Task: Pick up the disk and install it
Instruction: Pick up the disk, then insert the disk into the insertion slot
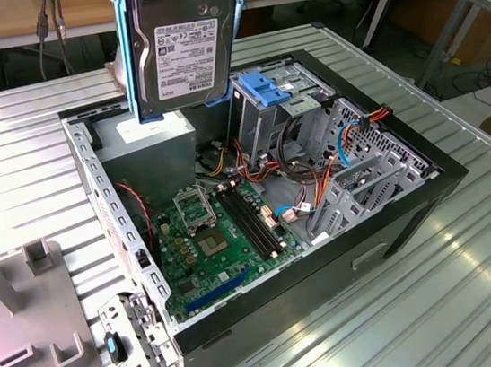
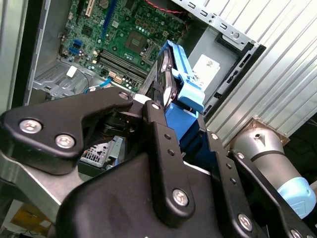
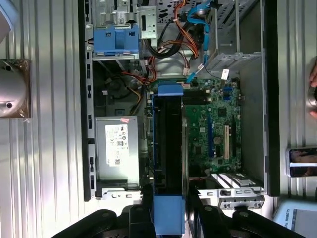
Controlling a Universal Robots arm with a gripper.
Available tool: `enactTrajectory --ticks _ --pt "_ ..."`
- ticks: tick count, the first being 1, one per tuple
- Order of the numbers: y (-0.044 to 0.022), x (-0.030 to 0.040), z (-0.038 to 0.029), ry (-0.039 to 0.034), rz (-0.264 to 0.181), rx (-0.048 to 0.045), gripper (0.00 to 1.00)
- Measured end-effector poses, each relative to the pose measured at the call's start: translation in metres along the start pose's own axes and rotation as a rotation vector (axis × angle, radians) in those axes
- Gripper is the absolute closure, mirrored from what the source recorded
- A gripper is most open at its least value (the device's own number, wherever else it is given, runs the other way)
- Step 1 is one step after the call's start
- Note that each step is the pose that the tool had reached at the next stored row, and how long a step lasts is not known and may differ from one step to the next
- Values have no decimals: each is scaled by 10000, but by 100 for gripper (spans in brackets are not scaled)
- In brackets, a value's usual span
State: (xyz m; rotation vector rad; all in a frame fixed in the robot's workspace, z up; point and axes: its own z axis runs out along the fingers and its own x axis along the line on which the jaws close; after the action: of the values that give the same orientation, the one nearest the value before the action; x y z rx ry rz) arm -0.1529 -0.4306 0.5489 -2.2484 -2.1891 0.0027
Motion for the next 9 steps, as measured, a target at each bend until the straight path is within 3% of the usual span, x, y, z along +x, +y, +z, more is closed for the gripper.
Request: enactTrajectory --ticks 4,9 --pt "3 -119 2 -2 0 0 63" --pt "3 -120 1 -25 0 0 63"
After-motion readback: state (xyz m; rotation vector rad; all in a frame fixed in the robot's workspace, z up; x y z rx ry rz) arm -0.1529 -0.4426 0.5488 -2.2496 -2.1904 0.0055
